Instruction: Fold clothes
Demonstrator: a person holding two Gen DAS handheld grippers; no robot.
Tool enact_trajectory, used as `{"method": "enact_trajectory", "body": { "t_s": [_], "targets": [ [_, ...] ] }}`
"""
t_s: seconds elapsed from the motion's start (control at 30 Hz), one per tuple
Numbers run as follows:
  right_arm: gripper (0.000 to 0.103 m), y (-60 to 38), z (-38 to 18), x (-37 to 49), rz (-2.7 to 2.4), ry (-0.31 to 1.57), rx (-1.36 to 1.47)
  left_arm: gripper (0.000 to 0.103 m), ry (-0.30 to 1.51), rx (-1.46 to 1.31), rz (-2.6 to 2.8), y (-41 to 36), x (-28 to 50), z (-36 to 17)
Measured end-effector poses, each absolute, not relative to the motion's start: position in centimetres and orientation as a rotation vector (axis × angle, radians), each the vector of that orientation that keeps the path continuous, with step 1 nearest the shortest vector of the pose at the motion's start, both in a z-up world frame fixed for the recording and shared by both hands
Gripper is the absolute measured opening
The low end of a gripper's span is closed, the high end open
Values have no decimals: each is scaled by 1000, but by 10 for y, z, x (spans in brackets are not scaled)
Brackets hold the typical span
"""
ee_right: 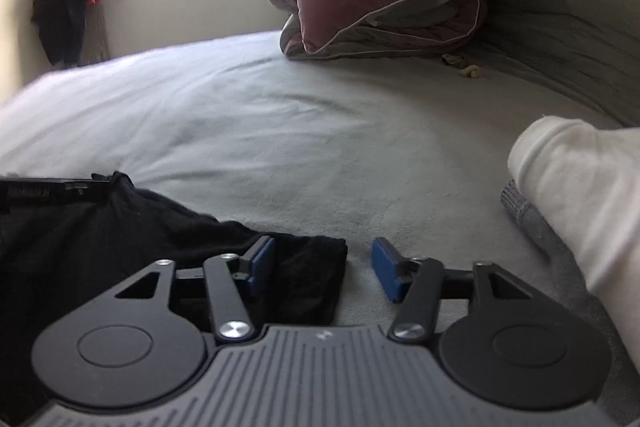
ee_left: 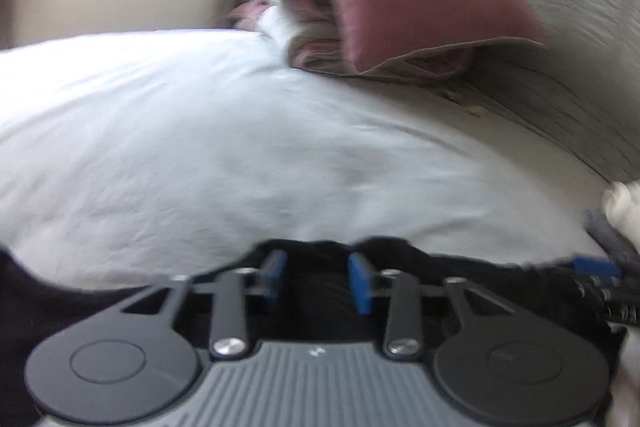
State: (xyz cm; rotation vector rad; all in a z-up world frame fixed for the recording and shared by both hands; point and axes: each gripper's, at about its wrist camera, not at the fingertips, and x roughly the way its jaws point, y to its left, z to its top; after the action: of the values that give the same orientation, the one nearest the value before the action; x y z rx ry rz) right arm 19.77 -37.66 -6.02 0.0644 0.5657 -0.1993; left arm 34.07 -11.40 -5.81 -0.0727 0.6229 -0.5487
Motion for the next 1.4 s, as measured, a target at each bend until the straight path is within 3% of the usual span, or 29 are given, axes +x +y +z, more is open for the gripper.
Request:
{"method": "enact_trajectory", "body": {
  "t_s": [0.03, 0.07, 0.23, 0.33, 0.4, 0.47, 0.53, 0.6, 0.73, 0.8, 1.03, 1.2, 1.4],
  "targets": [
    [20, -375, -60, 198, -210, 565, 55, 14, 635, -102, -529, -111, 345, -58],
    [3, -374, -59, 199, -221, 563, 45, 11, 647, -129, -512, -108, 348, -59],
    [3, -374, -60, 201, -309, 576, 21, 11, 647, -139, -510, -112, 351, -60],
    [7, -372, -61, 201, -310, 578, 5, 11, 646, -133, -514, -110, 353, -59],
    [17, -372, -59, 200, -310, 572, 2, 16, 639, -145, -527, -106, 350, -57],
    [26, -372, -55, 198, -305, 557, -7, 31, 623, -159, -529, -104, 345, -56],
    [37, -368, -50, 194, -277, 516, -37, 69, 585, -150, -505, -101, 333, -49],
    [43, -364, -43, 190, -227, 486, -43, 79, 525, -113, -477, -96, 316, -37],
    [48, -356, -34, 183, -58, 444, -13, 87, 479, -51, -491, -62, 288, -19],
    [59, -349, -35, 182, 28, 451, -16, 87, 476, -38, -462, -36, 278, -16],
    [60, -331, -53, 203, 19, 598, -43, 87, 551, -137, -245, 64, 266, -29],
    [75, -335, -57, 203, -9, 603, -17, 87, 571, -272, -143, 101, 253, -49],
    [76, -332, -53, 197, -61, 604, -45, 87, 620, -335, -56, 106, 224, -30]
  ]
}}
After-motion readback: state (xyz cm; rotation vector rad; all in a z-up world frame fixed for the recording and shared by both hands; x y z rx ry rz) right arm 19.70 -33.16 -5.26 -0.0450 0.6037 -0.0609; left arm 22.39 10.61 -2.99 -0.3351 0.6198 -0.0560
